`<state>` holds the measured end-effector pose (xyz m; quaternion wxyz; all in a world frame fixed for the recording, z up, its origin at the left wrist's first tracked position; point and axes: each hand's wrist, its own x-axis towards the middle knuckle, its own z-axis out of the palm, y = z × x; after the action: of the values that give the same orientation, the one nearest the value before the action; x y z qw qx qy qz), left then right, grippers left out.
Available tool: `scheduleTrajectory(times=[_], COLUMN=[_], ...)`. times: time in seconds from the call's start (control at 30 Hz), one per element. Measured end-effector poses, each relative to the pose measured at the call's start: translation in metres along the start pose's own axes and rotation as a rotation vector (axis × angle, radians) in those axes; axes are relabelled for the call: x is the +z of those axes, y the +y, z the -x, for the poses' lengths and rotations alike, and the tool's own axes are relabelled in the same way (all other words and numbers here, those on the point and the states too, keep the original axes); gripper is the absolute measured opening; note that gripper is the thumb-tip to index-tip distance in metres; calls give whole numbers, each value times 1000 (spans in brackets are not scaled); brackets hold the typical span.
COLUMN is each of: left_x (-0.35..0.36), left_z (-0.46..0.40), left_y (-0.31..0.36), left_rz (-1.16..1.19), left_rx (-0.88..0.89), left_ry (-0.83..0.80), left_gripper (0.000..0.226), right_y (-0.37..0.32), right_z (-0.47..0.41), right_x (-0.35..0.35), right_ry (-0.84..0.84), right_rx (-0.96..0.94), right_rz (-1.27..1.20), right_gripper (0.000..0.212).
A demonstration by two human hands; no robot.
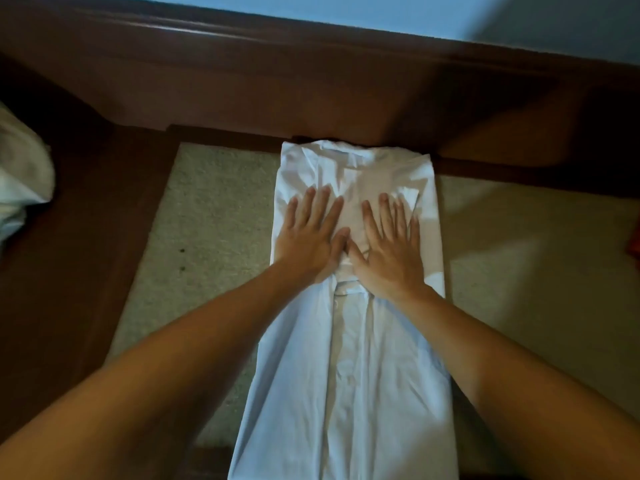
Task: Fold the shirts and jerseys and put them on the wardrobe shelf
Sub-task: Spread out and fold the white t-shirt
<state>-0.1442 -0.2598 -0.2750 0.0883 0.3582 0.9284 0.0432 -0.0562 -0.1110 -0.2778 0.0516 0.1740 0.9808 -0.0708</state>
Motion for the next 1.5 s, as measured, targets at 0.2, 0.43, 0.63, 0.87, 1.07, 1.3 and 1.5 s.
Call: scheduleTrajectory(times=[0.2,0.43,0.63,0.87,1.07,1.3,1.5], left_x=[-26,-32,-22,-15,-17,-20,-7], left_z=[21,136,238,279,280,285,297], left_y=[5,40,70,94,95,97,102], left_rz=[79,359,169,163,214,140,178], left_rx=[-95,-58,-105,-168,-272,-152,-79], left_ry=[170,271,-104,-134,-145,-135,-124], left_gripper=[61,14,41,28,9,7,18], right_y=[0,-12,-34,-53,-56,-57,-58], right_z=[8,109,221,283,283,287,297], right_x=[-22,-18,-22,-8,-14,-16,-9], right_ry=[-65,324,51,-25,-22,-3,-21], right_rx=[19,-120,77,170,164,139,84], right_rz=[-160,-295,-224,-96,-135,-169,-233], right_gripper=[73,23,40,43,33,31,32])
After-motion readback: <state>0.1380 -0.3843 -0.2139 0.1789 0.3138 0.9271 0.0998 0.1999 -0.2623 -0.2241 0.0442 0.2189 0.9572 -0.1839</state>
